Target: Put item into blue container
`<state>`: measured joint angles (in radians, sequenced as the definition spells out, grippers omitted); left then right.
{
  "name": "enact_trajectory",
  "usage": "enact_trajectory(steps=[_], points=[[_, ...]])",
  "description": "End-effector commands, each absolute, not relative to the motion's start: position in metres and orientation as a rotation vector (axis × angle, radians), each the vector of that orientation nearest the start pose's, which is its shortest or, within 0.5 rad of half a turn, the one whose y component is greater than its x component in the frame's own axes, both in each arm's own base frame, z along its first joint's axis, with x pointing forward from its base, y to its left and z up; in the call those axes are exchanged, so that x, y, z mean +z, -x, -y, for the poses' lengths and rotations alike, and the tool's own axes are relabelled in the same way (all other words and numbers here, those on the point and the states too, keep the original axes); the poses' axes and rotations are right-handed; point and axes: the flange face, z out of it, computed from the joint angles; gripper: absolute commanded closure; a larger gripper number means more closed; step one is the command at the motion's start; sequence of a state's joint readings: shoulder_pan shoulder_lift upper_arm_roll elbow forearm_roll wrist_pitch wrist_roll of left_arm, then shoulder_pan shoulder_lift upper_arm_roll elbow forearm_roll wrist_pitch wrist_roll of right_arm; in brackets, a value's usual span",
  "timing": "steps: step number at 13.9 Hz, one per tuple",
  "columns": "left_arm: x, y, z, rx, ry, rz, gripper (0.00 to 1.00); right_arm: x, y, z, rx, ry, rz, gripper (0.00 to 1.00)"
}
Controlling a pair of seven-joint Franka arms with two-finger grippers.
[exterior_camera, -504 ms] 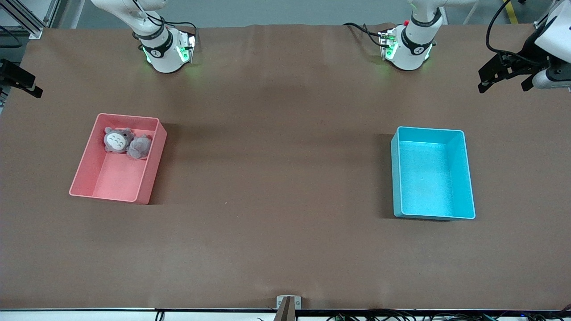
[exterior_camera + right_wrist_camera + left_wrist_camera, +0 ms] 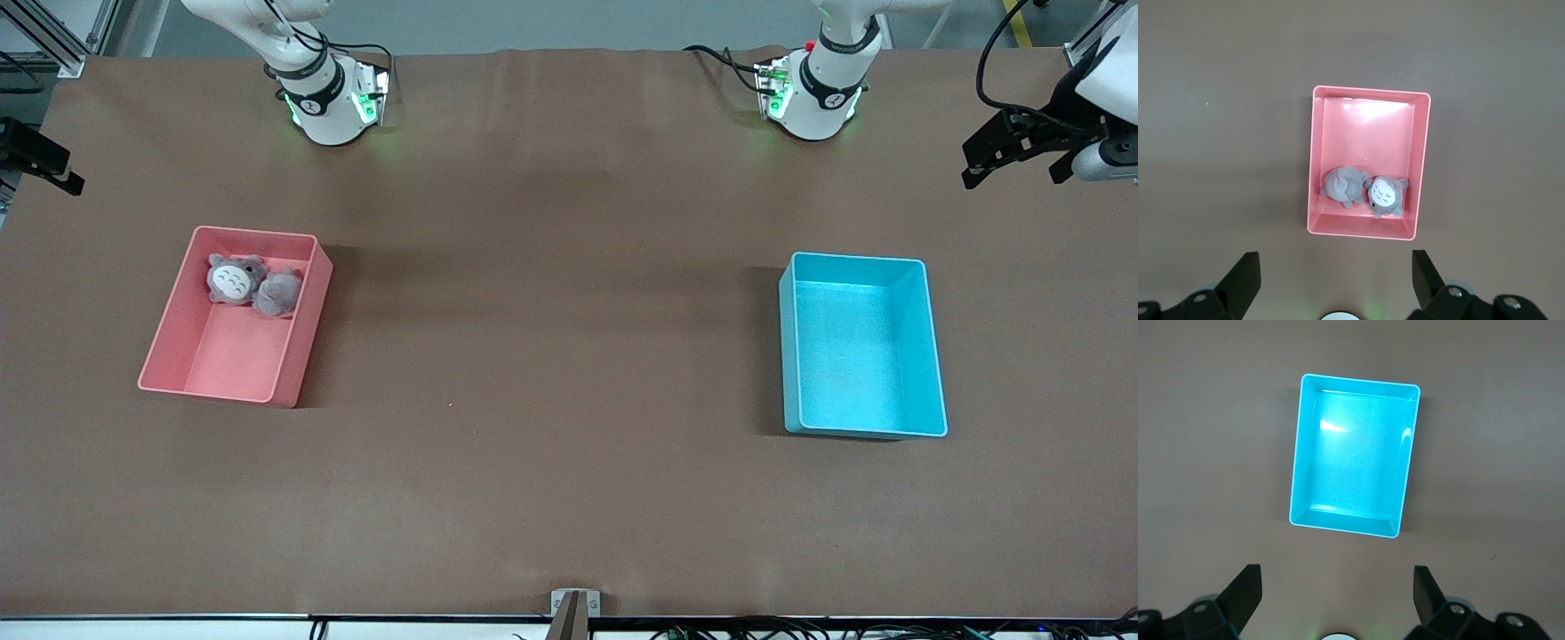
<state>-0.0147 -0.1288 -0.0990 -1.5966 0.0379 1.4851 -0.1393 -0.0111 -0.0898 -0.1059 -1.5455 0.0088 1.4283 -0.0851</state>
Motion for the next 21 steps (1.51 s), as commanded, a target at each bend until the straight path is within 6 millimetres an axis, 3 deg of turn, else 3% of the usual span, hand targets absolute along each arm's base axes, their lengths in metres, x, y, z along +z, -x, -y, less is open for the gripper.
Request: enact_trajectory(steps=[1,6,9,16,17,21], points=[[0.679,-0.501,0.054,-0.032,3.080,0.024,0.00,0.671,-0.500,0.064,0.045,3.134,-0.036,0.00],[0.678,-0.498,0.060,-0.007,3.086,0.014,0.00,0.669,-0.502,0.065,0.057,3.133,-0.039,0.00],[0.670,-0.511,0.057,-0.042,3.091,0.025,0.00,0.669,-0.501,0.066,0.062,3.133,-0.041,0.00],[0.669,-0.511,0.065,-0.044,3.097,-0.004,0.00,0.668,-0.502,0.067,0.065,3.133,-0.058,0.00],[0.668,-0.511,0.063,-0.037,3.107,0.004,0.00,0.662,-0.506,0.069,0.084,3.132,-0.060,0.00],[0.650,-0.518,0.060,0.008,3.106,0.017,0.00,0.550,-0.569,0.097,0.368,3.106,-0.111,0.00]])
